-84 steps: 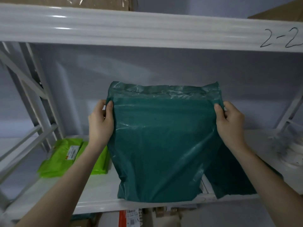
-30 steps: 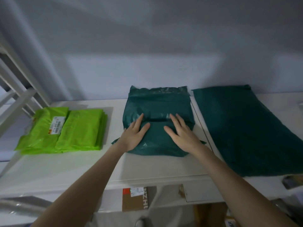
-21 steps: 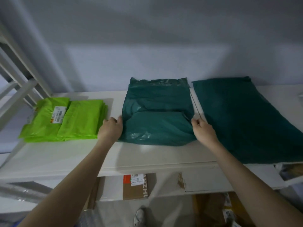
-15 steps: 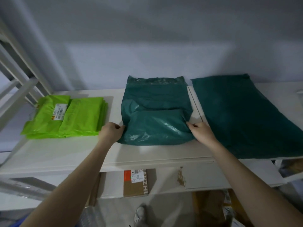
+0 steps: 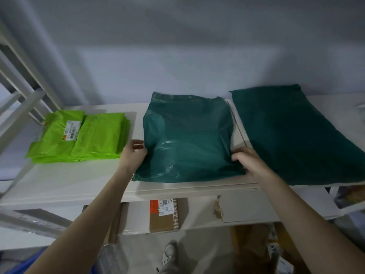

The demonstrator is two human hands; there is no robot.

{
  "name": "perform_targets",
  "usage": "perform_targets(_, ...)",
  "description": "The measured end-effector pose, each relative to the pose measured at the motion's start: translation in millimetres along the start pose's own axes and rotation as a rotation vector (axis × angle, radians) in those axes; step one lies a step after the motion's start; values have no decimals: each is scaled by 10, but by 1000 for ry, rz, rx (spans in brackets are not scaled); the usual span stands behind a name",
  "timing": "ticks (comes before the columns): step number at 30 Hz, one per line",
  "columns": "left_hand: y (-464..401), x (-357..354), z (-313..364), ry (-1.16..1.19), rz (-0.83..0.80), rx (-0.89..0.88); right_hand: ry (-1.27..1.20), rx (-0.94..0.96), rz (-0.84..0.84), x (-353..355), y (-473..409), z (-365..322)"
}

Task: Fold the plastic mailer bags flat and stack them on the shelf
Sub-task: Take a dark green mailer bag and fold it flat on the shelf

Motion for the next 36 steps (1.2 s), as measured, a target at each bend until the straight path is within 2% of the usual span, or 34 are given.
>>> perform_targets(2,47,29,104,-178,163,-195,-10,66,60,4,27,-68)
perform_targets(4,220,-31,276,-258,275,-460,4,143,139,-24,47,-143)
perform_targets(6,398,-198,427,-370,207,-714,91,202,139,-96,60,-192)
perform_targets(8,497,-408,415,-599,59,-836,220,241,88,-203,90,-199)
perform_targets(11,460,-572,226,-835,-79,-754,252,211,-6,-328,101,-96)
perform_targets(15,441,-560,204,-866,-162,-728,104,98,-100,-325,46,-35)
perform_targets(18,469,-478,333,-784,-185,-645,7,68,-102,-228,-29,-70)
perform_targets(22,335,-368,568,-545,-49,-601,-32,118,-6,-117,-174,-203)
perform_targets(27,-139,-306,704,-361,14,-544,6,196,98,-107,-444,-481)
perform_targets(32,-543,-225,739,-322,52,-284,23,166,140,-129,-738,-559)
perform_targets(36,-788,-206,692,-344,-18,-87,-38,122,151,-165,-910,-533)
Point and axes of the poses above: each hand's wrist, its own y-axis away from the middle knuckle, its own x-axis out of the back of the hand, z = x × y, the point moved 3 cm from there along -y, towards the middle knuckle, and after that the axes turned 9 degrees about x, right-handed, at the moved point
